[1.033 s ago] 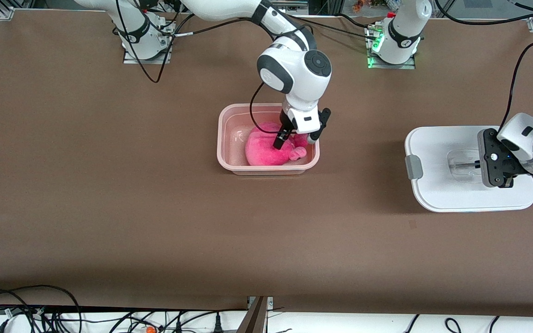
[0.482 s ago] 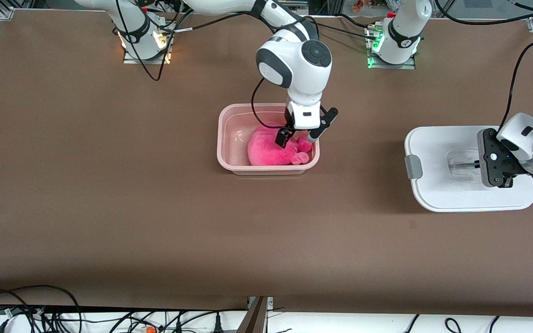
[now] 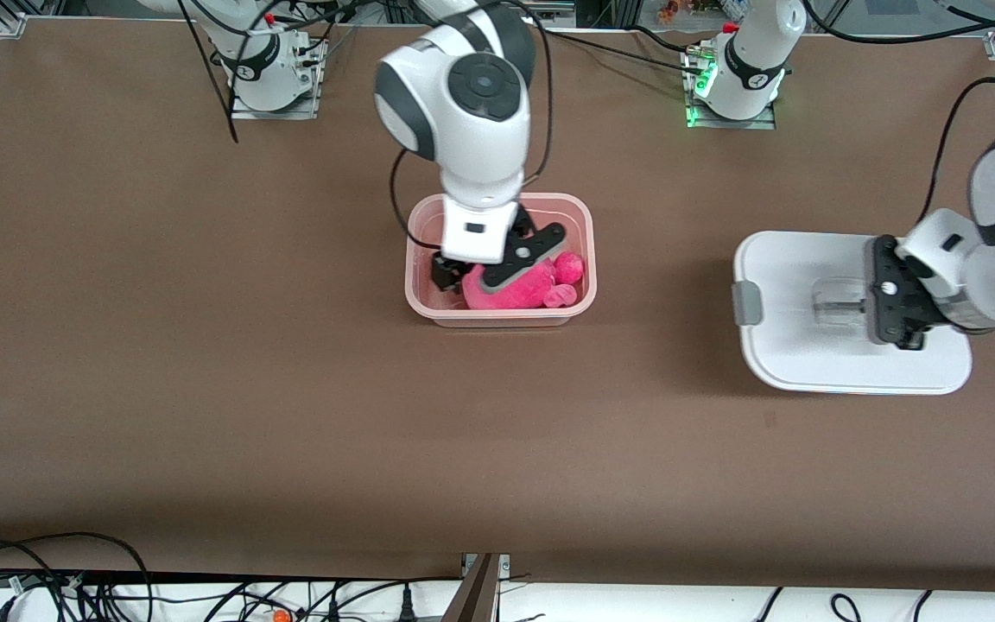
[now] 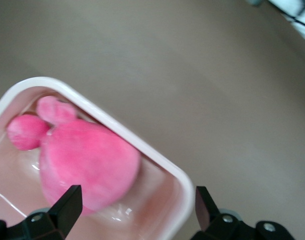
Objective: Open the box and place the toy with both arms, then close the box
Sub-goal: 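Carry the lid onto the box while the right gripper withdraws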
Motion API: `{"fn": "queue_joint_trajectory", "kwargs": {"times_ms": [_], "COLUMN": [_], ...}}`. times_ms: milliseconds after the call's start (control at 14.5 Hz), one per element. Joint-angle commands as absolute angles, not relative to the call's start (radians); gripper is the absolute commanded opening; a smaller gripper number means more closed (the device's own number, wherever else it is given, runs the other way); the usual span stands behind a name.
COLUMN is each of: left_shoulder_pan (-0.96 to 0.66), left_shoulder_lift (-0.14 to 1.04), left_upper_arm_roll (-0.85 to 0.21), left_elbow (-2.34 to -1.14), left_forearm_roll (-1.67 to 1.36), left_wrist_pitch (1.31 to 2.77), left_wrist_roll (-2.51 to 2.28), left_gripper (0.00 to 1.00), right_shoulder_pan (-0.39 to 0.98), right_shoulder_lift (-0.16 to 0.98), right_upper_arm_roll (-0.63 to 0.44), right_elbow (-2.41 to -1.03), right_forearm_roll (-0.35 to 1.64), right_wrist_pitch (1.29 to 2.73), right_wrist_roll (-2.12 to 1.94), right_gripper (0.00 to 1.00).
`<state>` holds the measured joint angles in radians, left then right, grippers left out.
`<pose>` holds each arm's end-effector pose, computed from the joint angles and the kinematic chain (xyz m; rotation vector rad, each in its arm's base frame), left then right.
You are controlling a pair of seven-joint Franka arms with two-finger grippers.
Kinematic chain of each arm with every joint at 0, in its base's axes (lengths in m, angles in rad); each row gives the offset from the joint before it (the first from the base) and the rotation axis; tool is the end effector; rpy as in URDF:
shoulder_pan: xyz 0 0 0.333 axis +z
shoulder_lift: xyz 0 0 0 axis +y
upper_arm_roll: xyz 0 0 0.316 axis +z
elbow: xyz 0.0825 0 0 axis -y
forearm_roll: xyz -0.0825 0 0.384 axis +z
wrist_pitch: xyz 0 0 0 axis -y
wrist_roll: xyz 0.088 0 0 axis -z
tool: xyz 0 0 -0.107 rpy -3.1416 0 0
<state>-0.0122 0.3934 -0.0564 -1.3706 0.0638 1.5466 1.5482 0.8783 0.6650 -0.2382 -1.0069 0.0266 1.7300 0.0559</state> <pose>0.6521 -0.0319 0.4774 2.0772 -2.1825 -0.2847 0.5574 0.4909 0.4808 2.8989 0.9536 0.1691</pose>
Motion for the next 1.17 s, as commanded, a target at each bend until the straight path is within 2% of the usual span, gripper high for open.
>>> {"fn": "queue_joint_trajectory", "kwargs": {"times_ms": [0, 344, 482, 620, 758, 1102], "left_shoulder_pan": [-0.115, -0.293, -0.369, -0.448, -0.517, -0.641], "left_shoulder_lift": [0.385, 0.429, 0.46, 0.489, 0.502, 0.537], "left_upper_arm_roll": [-0.064, -0.066, -0.066, -0.066, -0.066, -0.064], "left_elbow": [-1.373, -1.373, -1.373, -1.373, -1.373, -1.373], "left_forearm_roll": [0.052, 0.006, -0.006, -0.015, -0.046, -0.038], "left_wrist_pitch": [1.542, 1.551, 1.563, 1.629, 1.676, 1.77], "left_wrist_roll": [1.494, 1.349, 1.229, 1.148, 1.006, 0.832], "left_gripper": [0.0, 0.0, 0.0, 0.0, 0.0, 0.0], "right_shoulder_pan": [0.844, 0.841, 0.839, 0.755, 0.633, 0.234], "right_shoulder_lift": [0.481, 0.152, 0.076, 0.031, 0.023, 0.003], "right_upper_arm_roll": [-0.291, -0.426, -0.462, -0.453, -0.396, -0.059], "right_elbow": [-1.191, -1.507, -1.572, -1.586, -1.582, -1.582], "right_forearm_roll": [0.121, 0.138, 0.135, 0.121, 0.12, 0.054], "right_wrist_pitch": [1.718, 1.695, 1.651, 1.582, 1.545, 1.525], "right_wrist_roll": [0.069, 0.075, 0.1, 0.143, 0.127, 0.104], "right_gripper": [1.0, 1.0, 1.0, 1.0, 1.0, 1.0]}}
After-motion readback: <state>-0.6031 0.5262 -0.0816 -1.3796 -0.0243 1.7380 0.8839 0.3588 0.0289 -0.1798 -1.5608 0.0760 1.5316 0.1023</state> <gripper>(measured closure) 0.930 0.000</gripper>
